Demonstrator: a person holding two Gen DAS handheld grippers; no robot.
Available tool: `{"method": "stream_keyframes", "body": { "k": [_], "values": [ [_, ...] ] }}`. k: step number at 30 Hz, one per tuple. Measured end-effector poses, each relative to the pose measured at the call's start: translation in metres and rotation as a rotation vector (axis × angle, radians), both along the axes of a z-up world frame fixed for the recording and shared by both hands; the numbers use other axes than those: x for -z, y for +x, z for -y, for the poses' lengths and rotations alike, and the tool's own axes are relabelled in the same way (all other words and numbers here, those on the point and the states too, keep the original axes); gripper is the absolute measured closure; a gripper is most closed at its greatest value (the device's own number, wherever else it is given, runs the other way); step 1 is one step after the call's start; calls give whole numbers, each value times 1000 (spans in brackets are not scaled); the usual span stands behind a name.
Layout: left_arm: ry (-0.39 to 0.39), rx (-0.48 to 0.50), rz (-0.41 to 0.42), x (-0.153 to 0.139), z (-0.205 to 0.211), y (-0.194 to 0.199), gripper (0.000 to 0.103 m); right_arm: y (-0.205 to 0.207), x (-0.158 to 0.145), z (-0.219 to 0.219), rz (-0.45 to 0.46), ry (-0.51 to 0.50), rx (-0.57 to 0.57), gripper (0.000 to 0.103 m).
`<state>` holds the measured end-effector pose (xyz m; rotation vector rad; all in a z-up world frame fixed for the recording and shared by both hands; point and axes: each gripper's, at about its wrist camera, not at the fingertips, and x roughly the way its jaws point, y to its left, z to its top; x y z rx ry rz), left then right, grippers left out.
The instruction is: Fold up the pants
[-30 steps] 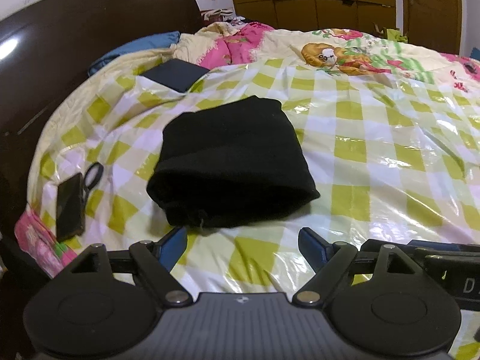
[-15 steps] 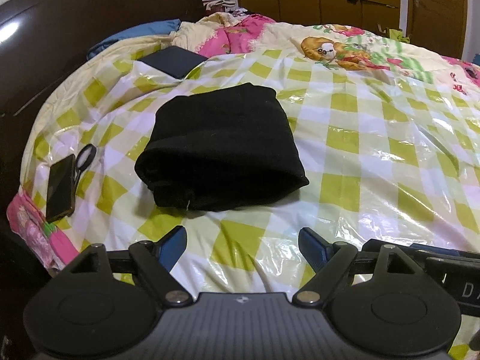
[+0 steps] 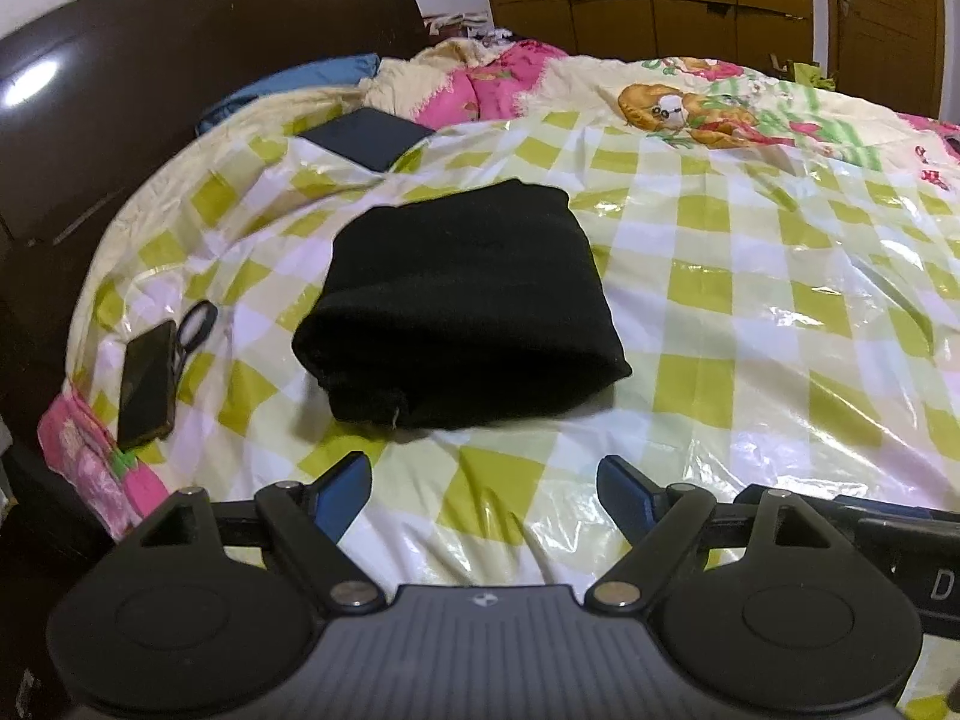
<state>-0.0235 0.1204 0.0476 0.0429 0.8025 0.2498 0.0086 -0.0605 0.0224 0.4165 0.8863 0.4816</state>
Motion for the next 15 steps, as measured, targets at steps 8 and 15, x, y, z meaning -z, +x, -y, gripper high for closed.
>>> {"method": "stream_keyframes", "body": {
  "k": [8,15],
  "values": [
    [-45,-11,-30,7,-6,-1,8,-1,-1,-5,18,-43,-9,32],
    [-53,-27,-34,9,-12,-1,8,0,5,-12,22,-141,-5,29]
  ]
}}
